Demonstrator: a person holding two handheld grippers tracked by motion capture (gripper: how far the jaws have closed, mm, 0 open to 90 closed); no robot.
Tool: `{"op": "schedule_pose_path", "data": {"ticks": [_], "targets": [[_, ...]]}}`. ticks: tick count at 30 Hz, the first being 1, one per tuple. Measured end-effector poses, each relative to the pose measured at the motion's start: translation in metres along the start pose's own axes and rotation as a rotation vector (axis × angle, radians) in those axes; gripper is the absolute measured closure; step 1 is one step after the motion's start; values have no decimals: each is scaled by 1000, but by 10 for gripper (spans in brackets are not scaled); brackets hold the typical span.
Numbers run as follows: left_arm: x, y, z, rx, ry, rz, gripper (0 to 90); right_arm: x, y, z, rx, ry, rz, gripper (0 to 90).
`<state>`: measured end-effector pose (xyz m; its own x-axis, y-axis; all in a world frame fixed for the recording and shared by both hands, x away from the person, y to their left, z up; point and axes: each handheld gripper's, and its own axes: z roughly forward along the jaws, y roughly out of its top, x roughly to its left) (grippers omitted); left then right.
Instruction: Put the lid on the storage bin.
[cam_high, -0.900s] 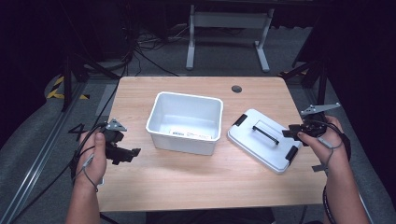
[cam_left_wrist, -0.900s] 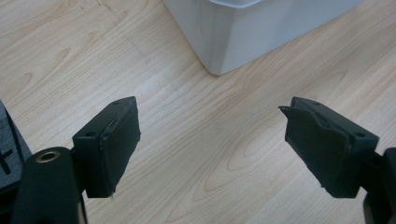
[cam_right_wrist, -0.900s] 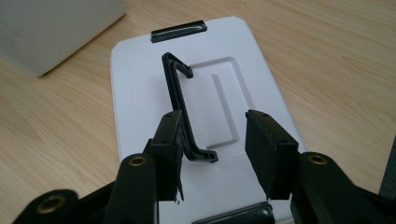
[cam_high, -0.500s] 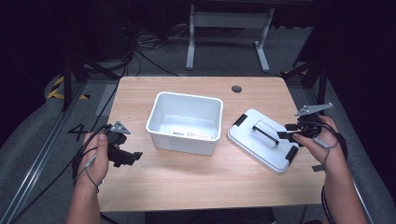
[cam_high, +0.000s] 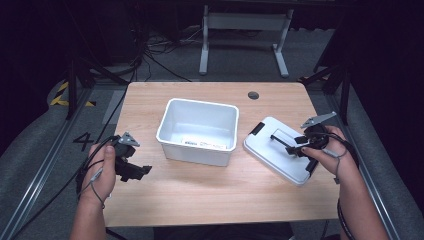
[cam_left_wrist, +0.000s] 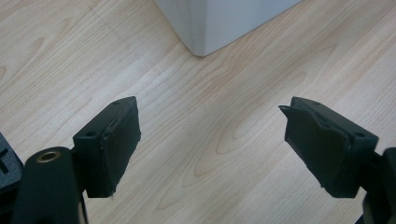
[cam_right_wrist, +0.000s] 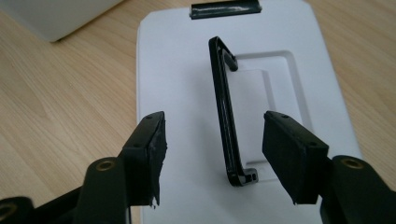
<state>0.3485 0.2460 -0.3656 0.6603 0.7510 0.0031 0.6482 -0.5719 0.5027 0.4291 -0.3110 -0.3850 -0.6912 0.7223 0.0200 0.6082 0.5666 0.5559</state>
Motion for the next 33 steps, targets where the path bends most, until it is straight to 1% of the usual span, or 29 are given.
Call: {"op": "schedule_pose_path", "data": {"ticks": [1, 2, 3, 4, 5, 6, 9, 10, 12, 14, 16, 18, 19, 20, 21, 22, 24, 26, 27, 30, 31, 32, 33], "targets": [[0, 0, 0, 9, -1, 8, 188, -1, 0, 4, 7, 0, 2, 409], [-1, -1, 1, 11, -4, 4, 188, -1, 0, 7, 15, 0, 2, 411], [-1, 0, 0, 13, -3, 16, 188, -2, 0, 11, 17, -4, -1, 431], [-1, 0, 0, 5, 0, 22, 191, -3, 0, 13, 8, -2, -2, 449], [-2, 0, -1, -11, -6, 17, 194, -4, 0, 15, -1, -4, 2, 458], [-2, 0, -4, -26, 2, 23, 195, -5, 0, 16, -4, 0, 12, 486], [-2, -1, -6, -40, -4, 15, 195, -5, 0, 20, -1, -8, -4, 542], [-2, -1, -6, -29, -11, 17, 194, -5, 0, 21, 7, -6, -5, 554], [-1, -3, -4, -18, -8, 18, 194, -5, 0, 25, 27, -1, -5, 564], [0, -3, -4, -19, 0, 20, 197, -5, 0, 30, 52, -5, -13, 570], [-1, -3, -4, -32, -5, 7, 199, -3, -1, 35, 86, -20, -38, 590], [0, -2, -4, -34, -11, 11, 199, -3, 0, 37, 92, -16, -42, 621], [0, -2, -4, -34, -11, 11, 199, -3, 0, 37, 92, -16, -42, 621], [1, -2, -4, -31, -7, 17, 199, -3, -1, 38, 95, -24, -51, 670], [1, -2, -4, -31, -7, 17, 199, -3, -1, 38, 95, -24, -51, 670], [1, -2, -3, -30, -10, 4, 199, -3, -1, 38, 101, -25, -54, 697], [1, -1, -2, -27, -13, 3, 201, -4, -2, 39, 109, -41, -73, 758], [1, -1, -2, -28, -9, 11, 201, -4, -2, 39, 114, -42, -74, 768], [1, -1, -1, -28, -17, 5, 201, -4, -2, 39, 115, -42, -77, 785], [2, -2, -1, -26, -25, 7, 201, -5, -2, 39, 115, -45, -86, 802], [2, -2, -1, -25, -24, 4, 201, -5, -2, 39, 115, -45, -86, 802], [3, -2, -1, -28, -19, 10, 201, -4, -1, 39, 117, -56, -102, 813], [3, -2, -1, -28, -19, 10, 201, -4, -1, 39, 117, -56, -102, 813]]}}
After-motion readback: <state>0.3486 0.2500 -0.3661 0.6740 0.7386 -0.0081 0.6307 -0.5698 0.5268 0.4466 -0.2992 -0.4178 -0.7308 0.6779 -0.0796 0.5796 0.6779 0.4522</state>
